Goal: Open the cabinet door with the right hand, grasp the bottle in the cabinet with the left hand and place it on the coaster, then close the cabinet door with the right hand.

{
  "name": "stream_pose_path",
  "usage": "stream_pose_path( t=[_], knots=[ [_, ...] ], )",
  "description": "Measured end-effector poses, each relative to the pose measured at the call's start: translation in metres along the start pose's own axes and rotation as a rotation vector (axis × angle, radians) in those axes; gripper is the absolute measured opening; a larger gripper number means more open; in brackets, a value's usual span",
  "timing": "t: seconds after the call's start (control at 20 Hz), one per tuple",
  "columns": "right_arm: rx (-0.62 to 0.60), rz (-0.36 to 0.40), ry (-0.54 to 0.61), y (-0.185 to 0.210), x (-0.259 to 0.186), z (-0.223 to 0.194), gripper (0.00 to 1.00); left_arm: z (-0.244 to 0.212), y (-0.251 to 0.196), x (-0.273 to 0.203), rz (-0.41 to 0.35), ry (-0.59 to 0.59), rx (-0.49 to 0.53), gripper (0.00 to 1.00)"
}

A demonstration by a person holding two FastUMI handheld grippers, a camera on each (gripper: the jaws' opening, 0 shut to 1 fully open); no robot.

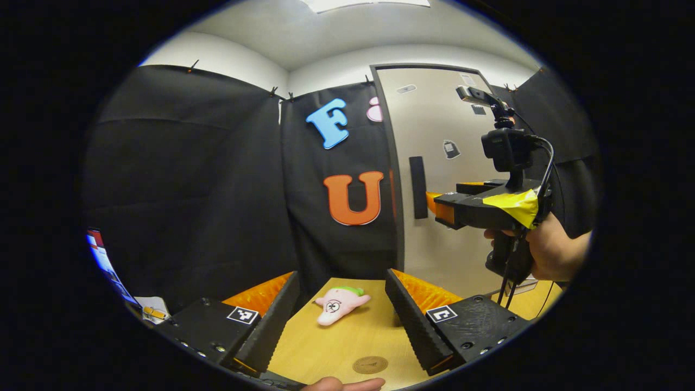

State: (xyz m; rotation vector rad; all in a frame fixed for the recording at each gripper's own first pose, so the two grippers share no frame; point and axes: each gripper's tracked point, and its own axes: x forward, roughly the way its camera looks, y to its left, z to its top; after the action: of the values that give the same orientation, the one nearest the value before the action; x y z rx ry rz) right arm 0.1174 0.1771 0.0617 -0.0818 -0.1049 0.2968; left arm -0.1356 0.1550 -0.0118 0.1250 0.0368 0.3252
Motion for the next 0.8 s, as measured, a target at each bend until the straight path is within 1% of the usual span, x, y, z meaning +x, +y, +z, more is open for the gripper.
stream_pose_path(
  t=[0.15, 0.25, 0.3, 0.4, 0.45, 0.5, 0.55, 0.6, 0.65, 0.8],
  knots=[
    [-0.003, 0.012, 0.021, 0.022, 0.023, -0.004, 0.99, -0.002, 0.034, -0.008, 0.072, 0.015, 0.002, 0.96],
    [-0.023, -0.01, 0.057, 0.025, 0.033, -0.013, 0.99, -0.006, 0.05, -0.017, 0.107, 0.023, 0.006, 0.96],
    [-0.016, -0.022, 0.08, 0.026, 0.038, -0.019, 0.98, -0.006, 0.056, -0.023, 0.126, 0.027, 0.007, 0.96],
    [0.01, -0.036, 0.05, 0.025, 0.04, -0.015, 0.93, -0.014, 0.073, -0.031, 0.159, 0.04, 0.001, 0.96],
    [0.009, -0.036, 0.052, 0.026, 0.042, -0.014, 0.82, -0.02, 0.082, -0.031, 0.17, 0.05, -0.008, 0.96],
    [-0.014, -0.048, 0.065, 0.024, 0.044, -0.018, 0.77, -0.025, 0.088, -0.031, 0.176, 0.062, -0.019, 0.96],
    [-0.03, -0.01, 0.098, 0.029, 0.047, -0.026, 0.59, -0.028, 0.092, -0.031, 0.181, 0.072, -0.026, 0.96],
    [-0.034, -0.02, 0.092, 0.029, 0.045, -0.026, 0.48, -0.03, 0.094, -0.03, 0.181, 0.081, -0.03, 0.96],
    [-0.032, -0.014, 0.101, 0.029, 0.046, -0.027, 0.38, -0.032, 0.095, -0.031, 0.18, 0.083, -0.031, 0.96],
    [-0.015, 0.032, 0.136, 0.03, 0.043, -0.027, 0.33, -0.034, 0.09, -0.029, 0.148, 0.075, -0.038, 0.96]
  ],
)
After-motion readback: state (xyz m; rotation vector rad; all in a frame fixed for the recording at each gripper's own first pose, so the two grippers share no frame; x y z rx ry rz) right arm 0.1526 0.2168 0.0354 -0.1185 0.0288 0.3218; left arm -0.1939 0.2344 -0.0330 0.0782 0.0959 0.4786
